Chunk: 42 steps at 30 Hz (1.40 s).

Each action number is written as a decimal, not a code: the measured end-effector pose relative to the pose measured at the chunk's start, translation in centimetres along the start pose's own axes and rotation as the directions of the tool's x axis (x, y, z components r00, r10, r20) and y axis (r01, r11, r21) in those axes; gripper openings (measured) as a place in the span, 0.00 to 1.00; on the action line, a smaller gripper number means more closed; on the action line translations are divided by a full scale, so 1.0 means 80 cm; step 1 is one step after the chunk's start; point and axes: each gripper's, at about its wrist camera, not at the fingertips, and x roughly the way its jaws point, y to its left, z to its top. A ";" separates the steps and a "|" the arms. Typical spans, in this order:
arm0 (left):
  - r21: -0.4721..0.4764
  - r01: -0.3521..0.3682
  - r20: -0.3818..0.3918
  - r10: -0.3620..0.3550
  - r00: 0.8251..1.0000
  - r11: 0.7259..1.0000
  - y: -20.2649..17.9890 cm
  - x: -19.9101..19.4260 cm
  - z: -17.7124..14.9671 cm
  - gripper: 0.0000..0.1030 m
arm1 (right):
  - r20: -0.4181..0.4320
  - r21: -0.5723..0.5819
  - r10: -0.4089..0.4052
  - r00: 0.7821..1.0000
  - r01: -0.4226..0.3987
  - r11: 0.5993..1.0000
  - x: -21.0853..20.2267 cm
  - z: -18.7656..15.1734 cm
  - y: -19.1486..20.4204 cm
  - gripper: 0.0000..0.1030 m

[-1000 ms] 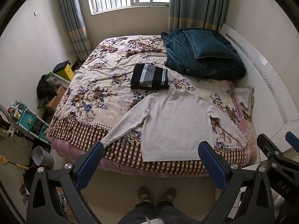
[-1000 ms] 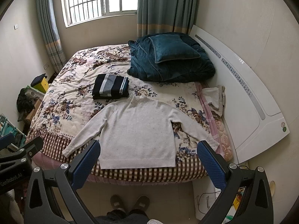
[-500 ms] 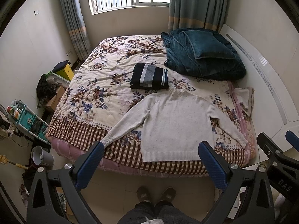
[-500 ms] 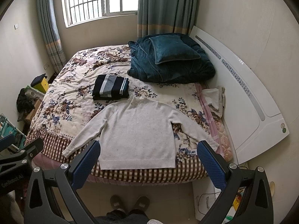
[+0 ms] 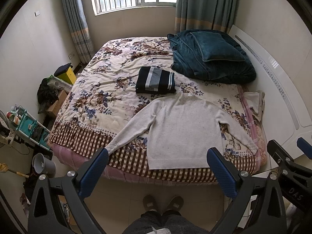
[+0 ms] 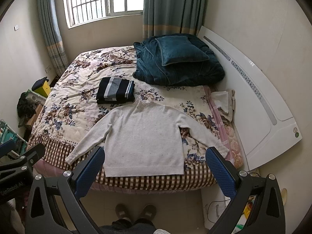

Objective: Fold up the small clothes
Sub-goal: 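Move both tools to the sweater and grasp a sleeve cuff with the right tool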

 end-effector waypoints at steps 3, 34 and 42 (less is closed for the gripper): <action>0.000 0.002 -0.001 -0.002 1.000 1.000 -0.001 0.002 0.005 1.00 | 0.001 0.005 0.000 1.000 0.000 1.000 0.001 0.000 0.001 1.00; 0.146 -0.172 -0.289 0.208 0.934 0.974 -0.216 0.589 0.051 1.00 | -0.422 0.717 -0.077 0.903 0.384 0.582 0.654 -0.170 -0.446 1.00; 0.129 -0.205 -0.432 0.241 0.869 0.970 -0.274 0.763 0.019 1.00 | -0.435 0.870 -0.014 0.900 0.424 0.252 0.796 -0.287 -0.602 1.00</action>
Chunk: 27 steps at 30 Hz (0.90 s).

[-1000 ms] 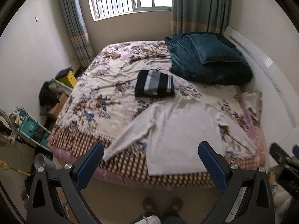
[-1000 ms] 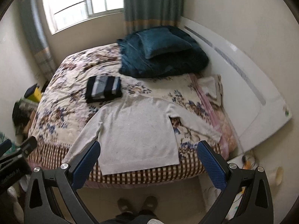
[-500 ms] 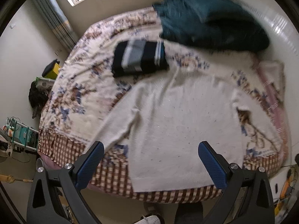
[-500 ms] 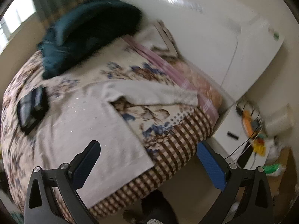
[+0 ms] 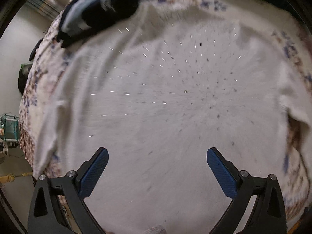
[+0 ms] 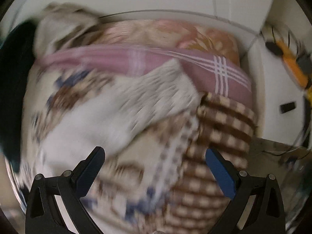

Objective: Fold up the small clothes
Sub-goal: 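Move both tools to the sweater and grasp a sleeve cuff with the right tool, then fold the sleeve across the sweater body with the right tool and release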

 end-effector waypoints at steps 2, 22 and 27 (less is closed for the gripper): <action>-0.005 -0.005 -0.013 0.004 1.000 1.000 -0.016 0.020 0.011 1.00 | -0.013 0.080 0.020 1.000 -0.019 0.997 0.031 0.021 -0.020 0.98; -0.058 0.040 0.019 -0.039 0.999 0.998 0.028 0.037 0.062 1.00 | 0.251 -0.165 0.170 0.953 -0.131 0.978 -0.054 0.013 0.136 0.11; -0.128 0.055 0.037 -0.051 0.998 0.990 0.115 0.037 0.069 1.00 | 0.183 -0.502 0.319 0.930 -0.190 0.844 -0.114 -0.101 0.290 0.11</action>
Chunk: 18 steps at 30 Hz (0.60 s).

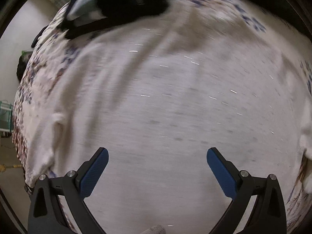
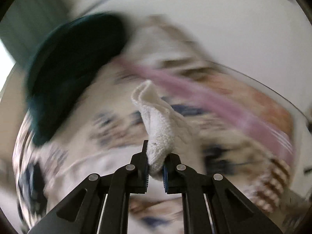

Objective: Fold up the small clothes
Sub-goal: 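Fold the sleeve across the sweater body with the right tool and release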

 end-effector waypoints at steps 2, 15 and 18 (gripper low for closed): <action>-0.037 -0.001 0.011 0.001 1.000 0.999 0.037 -0.002 0.003 1.00 | -0.044 -0.132 0.068 0.997 -0.073 0.988 0.000 -0.032 0.098 0.11; -0.261 -0.116 -0.033 0.111 0.993 0.958 0.296 0.036 -0.028 1.00 | -0.289 -0.556 0.094 0.953 -0.247 0.793 0.076 -0.379 0.488 0.11; -0.299 -0.117 -0.045 0.109 0.993 0.947 0.333 0.048 -0.034 1.00 | -0.304 -0.590 0.060 0.951 -0.237 0.772 0.085 -0.432 0.517 0.11</action>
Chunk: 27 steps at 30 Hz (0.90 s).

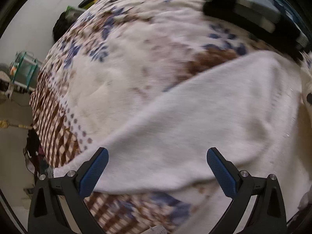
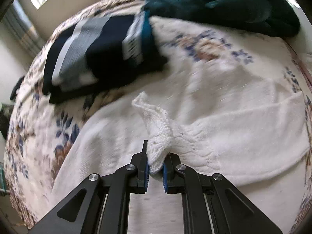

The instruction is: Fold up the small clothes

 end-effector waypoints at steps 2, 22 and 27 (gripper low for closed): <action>-0.019 0.001 -0.001 -0.001 1.000 1.000 0.017 0.008 0.003 1.00 | -0.010 -0.016 -0.002 1.000 0.001 1.000 0.012 -0.004 0.023 0.11; -0.525 0.238 -0.162 -0.371 0.914 0.817 0.208 0.048 -0.109 1.00 | -0.103 0.092 -0.054 0.993 0.064 0.994 -0.067 -0.050 -0.088 0.73; -0.765 0.203 -0.148 -0.472 0.869 0.612 0.256 0.098 -0.176 1.00 | -0.122 0.063 -0.105 0.987 0.113 0.992 -0.071 -0.068 -0.120 0.73</action>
